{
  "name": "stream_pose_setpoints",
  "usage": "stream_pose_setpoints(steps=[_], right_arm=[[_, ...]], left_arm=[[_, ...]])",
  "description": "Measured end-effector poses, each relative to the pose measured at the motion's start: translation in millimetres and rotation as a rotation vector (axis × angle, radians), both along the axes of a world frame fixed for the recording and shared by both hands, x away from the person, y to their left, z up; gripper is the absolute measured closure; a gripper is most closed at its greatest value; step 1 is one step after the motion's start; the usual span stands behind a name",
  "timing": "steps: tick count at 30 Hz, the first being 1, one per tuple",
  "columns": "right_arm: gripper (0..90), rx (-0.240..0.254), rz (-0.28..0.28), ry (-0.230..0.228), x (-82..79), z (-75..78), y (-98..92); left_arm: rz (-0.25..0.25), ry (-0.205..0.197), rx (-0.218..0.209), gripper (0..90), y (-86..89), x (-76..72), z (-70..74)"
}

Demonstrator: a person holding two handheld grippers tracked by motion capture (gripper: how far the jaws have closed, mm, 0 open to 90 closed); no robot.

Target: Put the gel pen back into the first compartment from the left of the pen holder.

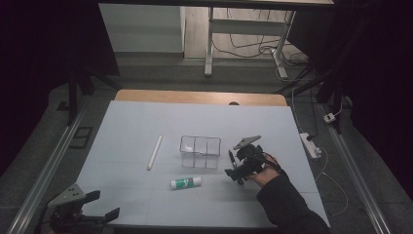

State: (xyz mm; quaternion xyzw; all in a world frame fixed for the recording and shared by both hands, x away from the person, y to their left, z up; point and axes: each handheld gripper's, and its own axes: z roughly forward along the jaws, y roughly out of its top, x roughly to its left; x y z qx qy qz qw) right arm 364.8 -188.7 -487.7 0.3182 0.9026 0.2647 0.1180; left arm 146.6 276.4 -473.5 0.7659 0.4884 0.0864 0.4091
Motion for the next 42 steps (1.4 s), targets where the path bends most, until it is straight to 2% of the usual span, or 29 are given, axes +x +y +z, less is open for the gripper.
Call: stream_pose_setpoints(steps=[7, 12, 17, 20, 24, 29, 31, 33, 39, 42], right_arm=[[0.0, -0.043, -0.043, 0.059, 9.2, -18.5, -4.1], [2.5, -0.101, -0.051, 0.059, 13.4, -27.2, -2.4], [9.3, -0.094, -0.057, 0.078, 15.1, -25.4, -0.7], [18.5, -0.097, -0.062, 0.086, 15.6, -22.3, 2.0], [36.6, -0.097, -0.073, 0.086, 16.5, -18.3, 5.6], [64.9, -0.103, -0.083, 0.101, 15.6, -14.4, 8.3], [70.9, -0.110, -0.088, 0.105, 15.5, -13.7, 9.0], [77.4, -0.110, -0.107, 0.130, 16.6, -12.5, 8.9], [79.4, -0.127, -0.106, 0.129, 16.9, -12.0, 10.1], [79.4, -0.115, -0.113, 0.137, 16.9, -11.7, 8.7]], left_arm=[[-0.001, 0.000, 0.003, 3.3, 0.0, 0.2, 0.0], [-0.002, 0.001, 0.003, 3.3, 0.1, 0.3, 0.0], [-0.002, 0.002, 0.003, 3.3, 0.0, 0.4, 0.0], [-0.002, 0.002, 0.003, 3.3, 0.0, 0.4, 0.0], [-0.001, 0.003, 0.004, 3.4, -0.1, 0.4, -0.1], [-0.001, 0.003, 0.003, 3.4, 0.2, 0.4, -0.1], [-0.001, 0.002, 0.005, 3.4, 0.0, 0.3, -0.1], [-0.002, 0.002, 0.005, 3.4, 0.0, 0.2, -0.1], [0.000, 0.002, 0.006, 3.4, 0.0, -0.3, -0.1], [-0.001, 0.001, 0.005, 3.4, -0.1, -0.2, -0.1]])
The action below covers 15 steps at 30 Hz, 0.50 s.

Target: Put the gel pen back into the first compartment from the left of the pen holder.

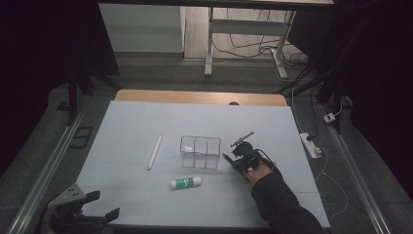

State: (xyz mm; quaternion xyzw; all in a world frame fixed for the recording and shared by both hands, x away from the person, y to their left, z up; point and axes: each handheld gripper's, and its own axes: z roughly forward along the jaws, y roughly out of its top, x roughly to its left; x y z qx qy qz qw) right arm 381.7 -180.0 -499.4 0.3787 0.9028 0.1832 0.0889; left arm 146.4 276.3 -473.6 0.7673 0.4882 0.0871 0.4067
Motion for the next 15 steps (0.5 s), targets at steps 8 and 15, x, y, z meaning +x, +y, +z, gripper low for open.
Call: stream_pose_setpoints(steps=[8, 15], right_arm=[[79.4, 0.032, -0.011, -0.022, -1.5, 6.3, -4.3], [79.4, 0.080, 0.007, -0.056, -4.2, 14.9, -9.5]], left_arm=[[-0.002, -0.001, 0.004, 3.5, -0.2, 0.1, 0.1], [-0.003, -0.002, 0.007, 3.5, -0.6, 0.2, 0.2]])
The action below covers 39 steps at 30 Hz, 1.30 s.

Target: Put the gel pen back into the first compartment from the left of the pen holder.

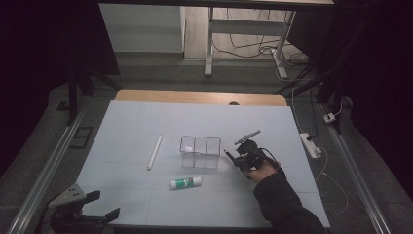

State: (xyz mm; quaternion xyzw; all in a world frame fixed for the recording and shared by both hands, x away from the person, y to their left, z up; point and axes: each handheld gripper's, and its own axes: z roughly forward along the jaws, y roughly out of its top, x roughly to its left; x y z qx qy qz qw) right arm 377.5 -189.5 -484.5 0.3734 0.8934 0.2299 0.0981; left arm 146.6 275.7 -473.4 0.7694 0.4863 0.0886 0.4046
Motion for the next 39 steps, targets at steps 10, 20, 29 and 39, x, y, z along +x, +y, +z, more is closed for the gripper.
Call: stream_pose_setpoints(steps=[10, 20, 29, 39], right_arm=[[79.4, 0.099, 0.007, -0.084, -3.4, 24.0, -9.4], [79.3, 0.201, 0.014, -0.185, -10.0, 52.1, -13.4], [79.3, 0.278, 0.043, -0.229, -15.5, 70.2, -7.9], [79.3, 0.342, 0.087, -0.264, -15.2, 85.1, 9.9]], left_arm=[[0.001, 0.001, 0.000, 3.5, -0.2, 0.1, 0.0], [0.004, 0.002, 0.001, 3.5, -0.5, 0.3, -0.2], [0.005, 0.004, -0.001, 3.5, -0.5, 0.8, -0.2], [0.003, 0.007, -0.005, 3.5, 0.0, 1.6, -0.4]])
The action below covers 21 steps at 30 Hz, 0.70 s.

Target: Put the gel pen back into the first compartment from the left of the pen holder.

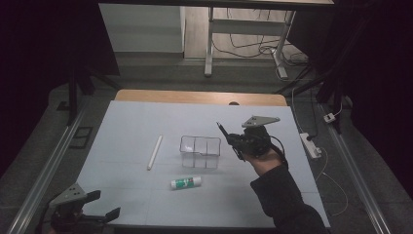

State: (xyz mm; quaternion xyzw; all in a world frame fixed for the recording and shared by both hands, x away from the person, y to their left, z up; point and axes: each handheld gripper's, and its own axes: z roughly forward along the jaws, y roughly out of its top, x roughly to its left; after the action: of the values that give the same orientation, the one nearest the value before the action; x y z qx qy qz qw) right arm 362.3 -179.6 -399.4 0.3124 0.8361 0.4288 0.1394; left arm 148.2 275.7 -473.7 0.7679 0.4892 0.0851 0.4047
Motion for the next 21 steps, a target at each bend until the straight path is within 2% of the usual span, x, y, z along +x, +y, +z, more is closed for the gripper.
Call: stream_pose_setpoints(steps=[21], right_arm=[[79.3, 0.046, 0.074, -0.034, 9.3, 1.3, 47.6]], left_arm=[[-0.030, 0.016, -0.006, 3.4, -0.6, 1.6, -0.9]])
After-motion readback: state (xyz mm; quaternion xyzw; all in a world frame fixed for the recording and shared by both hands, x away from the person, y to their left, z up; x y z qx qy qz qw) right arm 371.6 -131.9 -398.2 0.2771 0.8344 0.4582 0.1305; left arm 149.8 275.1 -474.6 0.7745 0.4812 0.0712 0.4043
